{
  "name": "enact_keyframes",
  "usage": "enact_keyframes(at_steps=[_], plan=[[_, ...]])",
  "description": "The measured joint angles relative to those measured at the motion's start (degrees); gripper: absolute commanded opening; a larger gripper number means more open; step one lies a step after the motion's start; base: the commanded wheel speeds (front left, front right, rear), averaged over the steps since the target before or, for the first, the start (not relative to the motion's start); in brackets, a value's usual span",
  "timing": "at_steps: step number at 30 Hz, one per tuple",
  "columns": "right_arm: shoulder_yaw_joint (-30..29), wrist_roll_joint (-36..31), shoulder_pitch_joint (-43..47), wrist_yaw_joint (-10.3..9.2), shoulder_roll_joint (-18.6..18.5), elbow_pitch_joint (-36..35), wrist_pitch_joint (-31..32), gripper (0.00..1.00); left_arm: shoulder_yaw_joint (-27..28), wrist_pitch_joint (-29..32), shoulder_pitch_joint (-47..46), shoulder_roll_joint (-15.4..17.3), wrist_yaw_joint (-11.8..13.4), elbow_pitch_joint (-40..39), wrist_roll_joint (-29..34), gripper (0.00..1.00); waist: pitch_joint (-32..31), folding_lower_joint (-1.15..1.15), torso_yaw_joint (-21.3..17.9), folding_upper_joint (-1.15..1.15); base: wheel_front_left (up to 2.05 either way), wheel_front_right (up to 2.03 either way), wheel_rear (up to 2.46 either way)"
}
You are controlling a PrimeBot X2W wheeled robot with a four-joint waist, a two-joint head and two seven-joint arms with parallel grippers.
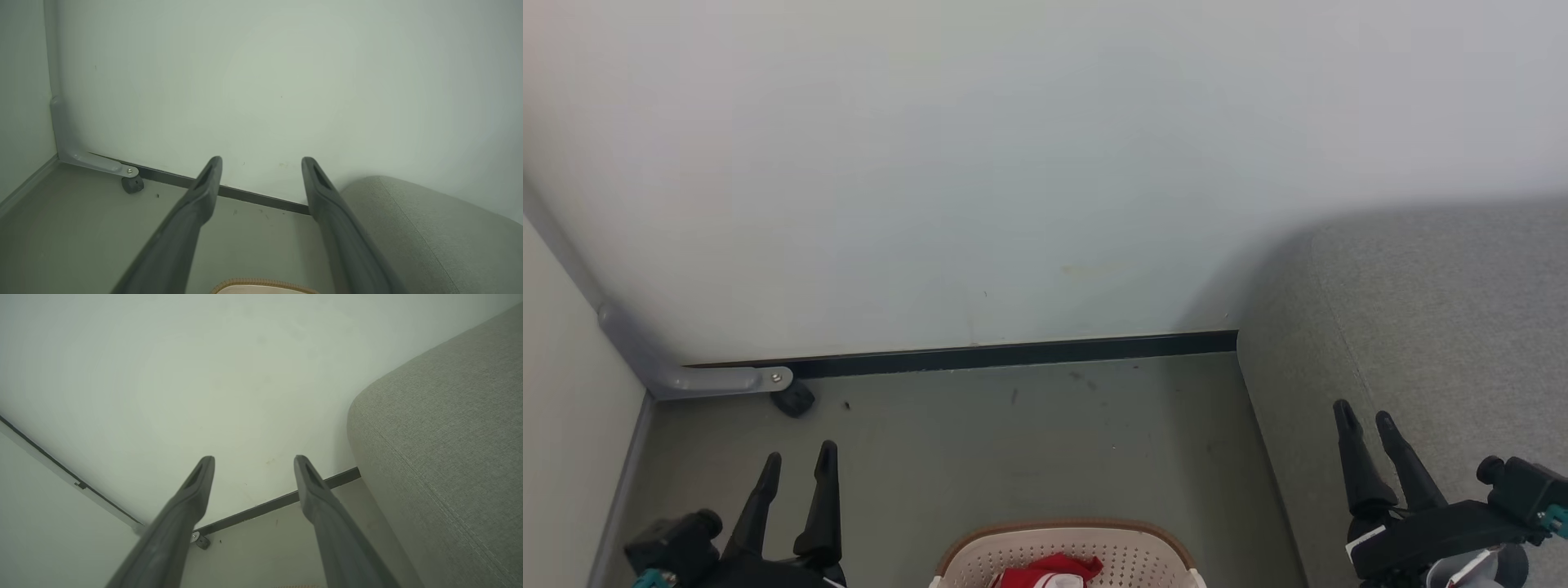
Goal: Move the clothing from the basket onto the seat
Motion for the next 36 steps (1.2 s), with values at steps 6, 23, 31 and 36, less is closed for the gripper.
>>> enact_keyframes(at_steps=[6,23,31,36], plan=[[1.45,-4.03,-0.34,-0.46,-0.52,0.25,-1.1,1.0,-0.83,-1.29,-0.07,0.25,0.54,-0.01,4.43,1.0,0.04,0.0,-0.02,0.0,0.0,0.0,0.0],[4.8,-14.97,-2.84,-1.05,-2.14,1.6,-4.76,1.0,-1.42,-4.85,-1.14,0.4,1.58,-0.05,16.9,1.0,0.26,-0.01,0.15,0.0,0.0,0.0,0.0],[4.56,-16.57,-2.84,-1.3,-2.21,1.91,-5.11,1.0,-1.11,-5.03,-1.14,-0.11,1.46,0.24,18.04,1.0,0.33,-0.01,0.16,0.0,0.0,0.0,0.0],[3.97,-16.67,-2.84,-1.29,-2.05,1.96,-5.11,1.0,-0.71,-5.03,-1.14,-0.42,1.34,0.51,18.29,1.0,0.34,-0.01,0.16,0.0,0.0,0.0,0.0]])
